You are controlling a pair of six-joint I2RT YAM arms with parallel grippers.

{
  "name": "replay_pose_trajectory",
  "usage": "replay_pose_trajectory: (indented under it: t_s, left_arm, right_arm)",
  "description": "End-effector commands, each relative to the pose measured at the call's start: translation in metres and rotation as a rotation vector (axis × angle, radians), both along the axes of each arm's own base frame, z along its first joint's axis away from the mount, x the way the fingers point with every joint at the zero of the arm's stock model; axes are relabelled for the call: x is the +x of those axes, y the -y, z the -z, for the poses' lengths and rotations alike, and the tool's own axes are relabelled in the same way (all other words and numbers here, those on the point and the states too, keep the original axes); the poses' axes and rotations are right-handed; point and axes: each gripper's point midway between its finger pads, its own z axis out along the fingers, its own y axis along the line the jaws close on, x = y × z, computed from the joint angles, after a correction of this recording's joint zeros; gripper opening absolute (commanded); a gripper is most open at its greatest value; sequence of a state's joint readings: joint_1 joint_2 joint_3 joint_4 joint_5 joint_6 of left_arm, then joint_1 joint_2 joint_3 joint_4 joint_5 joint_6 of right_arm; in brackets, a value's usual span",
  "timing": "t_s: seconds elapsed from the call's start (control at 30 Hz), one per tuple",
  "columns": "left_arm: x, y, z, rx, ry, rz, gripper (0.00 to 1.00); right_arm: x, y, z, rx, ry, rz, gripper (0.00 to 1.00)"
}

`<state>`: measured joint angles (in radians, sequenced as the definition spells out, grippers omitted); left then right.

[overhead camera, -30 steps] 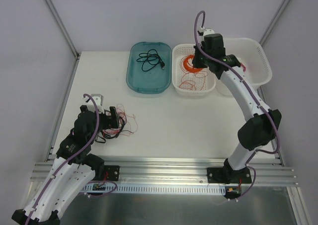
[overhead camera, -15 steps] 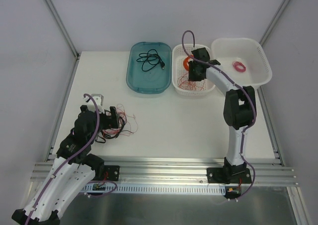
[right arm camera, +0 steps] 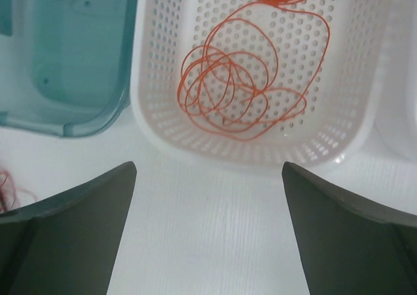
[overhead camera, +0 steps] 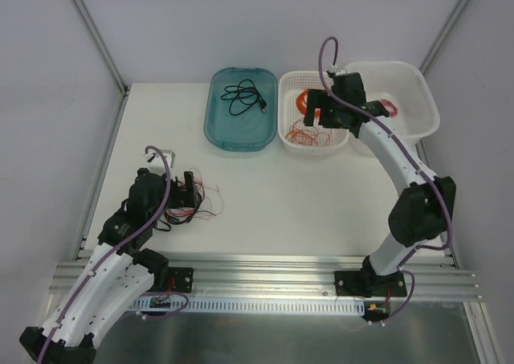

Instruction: Untangle the cables

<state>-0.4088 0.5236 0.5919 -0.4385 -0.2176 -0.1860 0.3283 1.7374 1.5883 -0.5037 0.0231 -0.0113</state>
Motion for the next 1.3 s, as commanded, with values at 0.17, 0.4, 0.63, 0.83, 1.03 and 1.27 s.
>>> replay_pose_trajectory:
  t_s: [0.17,0.4,0.63,0.83,1.03,1.27]
  left_arm:
    - [0.008,0.018,0.01,-0.097,-0.154,-0.042,0.99]
    - [0.012,0.037,0.056,-0.2,-0.393,-0.15,0.99]
    - [0.03,0.064,0.103,-0.183,-0.558,-0.113,0.98]
    - [0.018,0.158,0.101,-0.097,-0.582,0.236,0.97]
    - [-0.038,0.257,0.103,-0.001,-0.638,0.646,0.97]
    - [-0.073,0.277,0.086,-0.015,-0.603,0.675,0.98]
  right_arm:
    - [-0.108,0.004,-0.061,0.149,0.112,-0.081,0.97]
    - [-0.178,0.005,-0.062,0.201,0.133,-0.163,0.97]
    - [-0.219,0.002,-0.042,0.239,0.116,-0.212,0.97]
    - [-0.232,0.012,-0.035,0.219,0.114,-0.199,0.97]
    - [-0.239,0.018,-0.038,0.204,0.123,-0.201,0.97]
    - [-0.243,0.023,-0.04,0.171,0.131,-0.222,0.99]
